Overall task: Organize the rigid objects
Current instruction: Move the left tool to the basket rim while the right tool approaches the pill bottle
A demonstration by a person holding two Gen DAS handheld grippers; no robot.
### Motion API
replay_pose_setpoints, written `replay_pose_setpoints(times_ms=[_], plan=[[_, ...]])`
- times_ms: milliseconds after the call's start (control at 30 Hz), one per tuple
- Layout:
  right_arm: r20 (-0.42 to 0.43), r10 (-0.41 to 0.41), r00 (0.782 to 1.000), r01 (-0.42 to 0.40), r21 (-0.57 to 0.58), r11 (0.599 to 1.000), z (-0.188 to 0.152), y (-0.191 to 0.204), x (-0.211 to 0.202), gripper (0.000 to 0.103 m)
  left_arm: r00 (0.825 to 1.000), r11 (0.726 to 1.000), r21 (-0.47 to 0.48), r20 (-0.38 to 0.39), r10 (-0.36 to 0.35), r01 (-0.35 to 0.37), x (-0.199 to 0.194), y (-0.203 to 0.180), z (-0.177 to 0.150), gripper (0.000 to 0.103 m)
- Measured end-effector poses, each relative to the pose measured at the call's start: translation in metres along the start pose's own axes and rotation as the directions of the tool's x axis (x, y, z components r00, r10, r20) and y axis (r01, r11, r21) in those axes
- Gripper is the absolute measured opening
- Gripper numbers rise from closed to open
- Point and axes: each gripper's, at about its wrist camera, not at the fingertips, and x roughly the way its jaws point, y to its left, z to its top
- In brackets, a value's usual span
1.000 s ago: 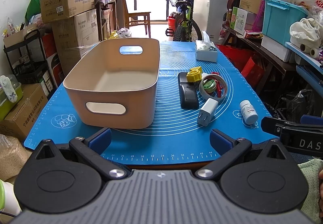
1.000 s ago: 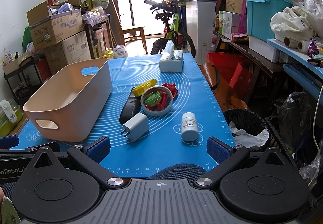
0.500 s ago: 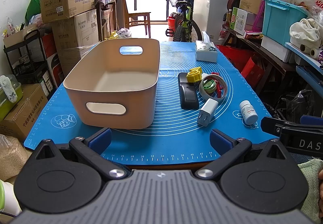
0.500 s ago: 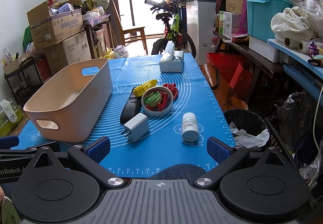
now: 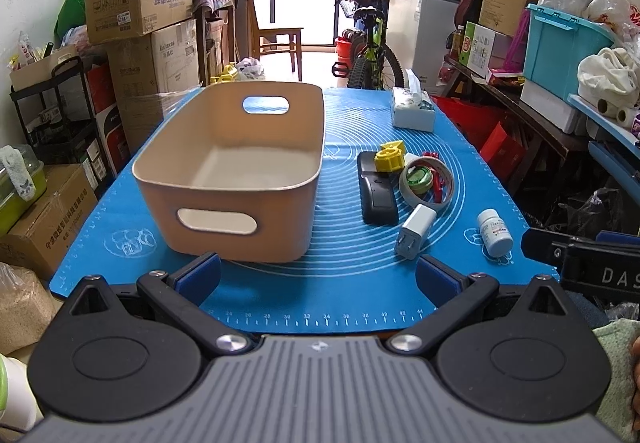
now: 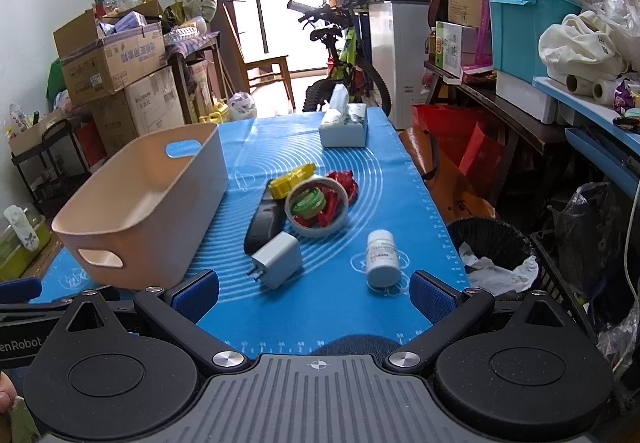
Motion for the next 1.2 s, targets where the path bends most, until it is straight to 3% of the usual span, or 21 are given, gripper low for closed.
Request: replay_pose_setpoints(times_ms=[367,600,767,800,867,1200], plan=[[0.076,-0.005,0.997,0.004,0.025,1.0,0.04,0.002,0.005,0.101,0.992,0.994,0.008,0.071,0.104,-0.105,0.004,0.026,0.045,0.102],[0.109,0.008,0.994,-0.02,0.107,0.994,0.067,-0.009,0.012,0.101,0.984,0.987,-0.015,0.08,0.161,-0.16,-0.001,0.051,0.082,0.102],[0.144,-0.017,0.989,0.002,0.108,0.994,0.087,-0.017,0.021,0.101,0.977,0.981,0.022,0.098,0.189,-0.192,-0.001,0.069,0.112,0.102],[0.141,-0.02,0.99,0.003,0.118,0.993,0.091,-0.02,0.025,0.101,0.976,0.982,0.016,0.115,0.185,-0.188,-0.001,0.074,0.117,0.1],[0.14,-0.022,0.99,0.002,0.144,0.99,0.097,-0.028,0.034,0.101,0.971,0.981,-0.011,0.138,0.195,-0.196,0.0,0.084,0.128,0.089],[0.097,-0.139,0.986,0.127,0.119,0.985,0.102,-0.044,0.091,0.101,0.963,0.967,-0.069,0.101,0.25,-0.244,0.052,0.138,0.164,0.087]])
